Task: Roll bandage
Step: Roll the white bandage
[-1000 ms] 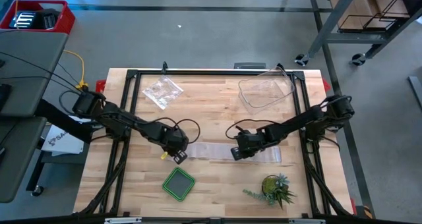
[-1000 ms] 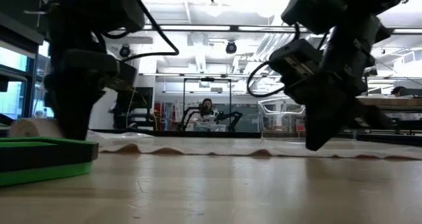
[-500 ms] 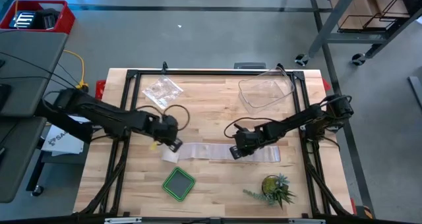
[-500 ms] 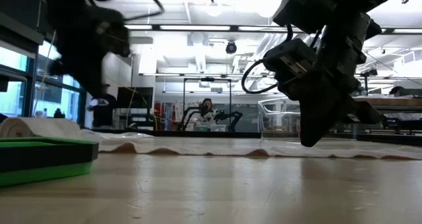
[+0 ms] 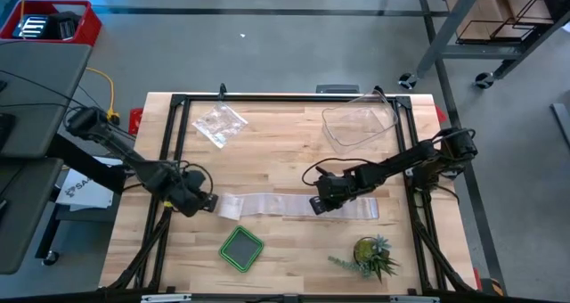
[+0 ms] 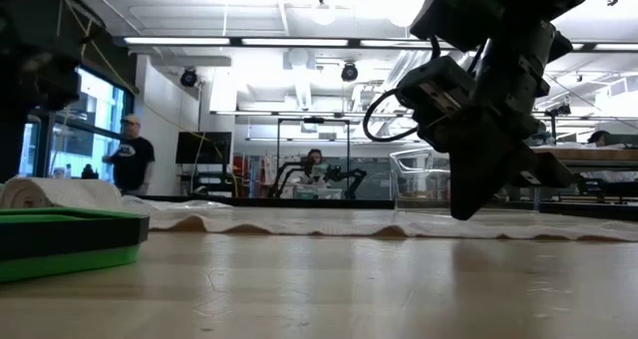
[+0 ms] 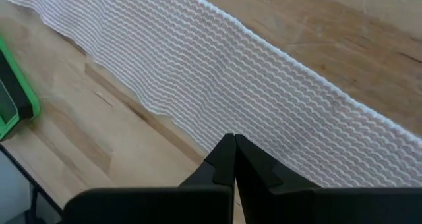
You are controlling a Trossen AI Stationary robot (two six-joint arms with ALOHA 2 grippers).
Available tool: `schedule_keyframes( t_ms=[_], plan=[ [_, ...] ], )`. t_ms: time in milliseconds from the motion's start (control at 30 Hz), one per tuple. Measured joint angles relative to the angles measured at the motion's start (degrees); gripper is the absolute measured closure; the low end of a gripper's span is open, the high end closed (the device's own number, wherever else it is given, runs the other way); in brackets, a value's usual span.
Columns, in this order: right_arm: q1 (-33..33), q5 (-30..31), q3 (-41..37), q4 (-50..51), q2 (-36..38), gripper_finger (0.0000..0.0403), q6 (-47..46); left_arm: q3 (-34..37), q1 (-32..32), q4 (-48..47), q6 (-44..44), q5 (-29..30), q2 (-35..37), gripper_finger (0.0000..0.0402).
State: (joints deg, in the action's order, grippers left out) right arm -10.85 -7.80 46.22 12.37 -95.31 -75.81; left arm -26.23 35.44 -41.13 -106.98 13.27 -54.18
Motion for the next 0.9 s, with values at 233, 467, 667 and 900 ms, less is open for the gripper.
schedule_keyframes(
  t_ms=[233,467,667,900],
  plan=[
    [0.30,-0.47,0.00,-0.22,0.00,0.0403,-0.01,0.45,-1.69,1.27,-2.65,2.39,-5.84,0.0401],
    [0.33,-0.84,0.00,-0.49,0.02,0.0403,0.24,0.45,-2.87,6.98,-5.32,0.96,-11.87,0.0401],
    [0.36,-0.86,0.00,-1.12,0.04,0.0403,1.07,0.45,-4.44,14.00,-5.50,0.87,-16.56,0.0401],
    [0.34,-1.19,0.00,-1.87,0.04,0.0403,1.32,0.41,-5.16,17.38,-6.94,1.40,-17.80,0.0401]
  ],
)
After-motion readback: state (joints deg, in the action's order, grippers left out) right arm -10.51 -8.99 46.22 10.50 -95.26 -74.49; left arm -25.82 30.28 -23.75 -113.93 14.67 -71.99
